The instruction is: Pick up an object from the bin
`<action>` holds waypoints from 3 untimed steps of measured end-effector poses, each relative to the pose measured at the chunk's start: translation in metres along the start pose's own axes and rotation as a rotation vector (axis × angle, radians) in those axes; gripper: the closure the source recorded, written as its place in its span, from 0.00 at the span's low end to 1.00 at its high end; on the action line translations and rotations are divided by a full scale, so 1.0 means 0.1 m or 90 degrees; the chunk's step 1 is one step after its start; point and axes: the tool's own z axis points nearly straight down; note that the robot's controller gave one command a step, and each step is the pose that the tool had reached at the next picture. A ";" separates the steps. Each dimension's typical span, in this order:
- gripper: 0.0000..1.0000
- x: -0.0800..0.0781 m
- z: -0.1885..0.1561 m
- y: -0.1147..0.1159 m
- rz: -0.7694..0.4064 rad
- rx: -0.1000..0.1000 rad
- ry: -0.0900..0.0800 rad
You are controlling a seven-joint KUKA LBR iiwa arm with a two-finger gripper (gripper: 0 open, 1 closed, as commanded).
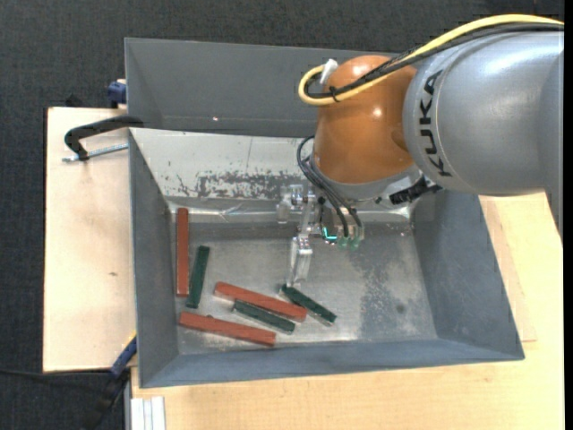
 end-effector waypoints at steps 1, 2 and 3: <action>0.00 -0.02 -0.04 0.00 0.001 -0.001 -0.005; 0.00 0.06 0.22 0.12 -0.097 0.001 -0.012; 0.00 0.40 0.77 0.22 -0.247 0.001 -0.004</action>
Offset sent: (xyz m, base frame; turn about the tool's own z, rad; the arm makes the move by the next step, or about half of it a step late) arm -0.0265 0.0327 -0.0705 -0.3811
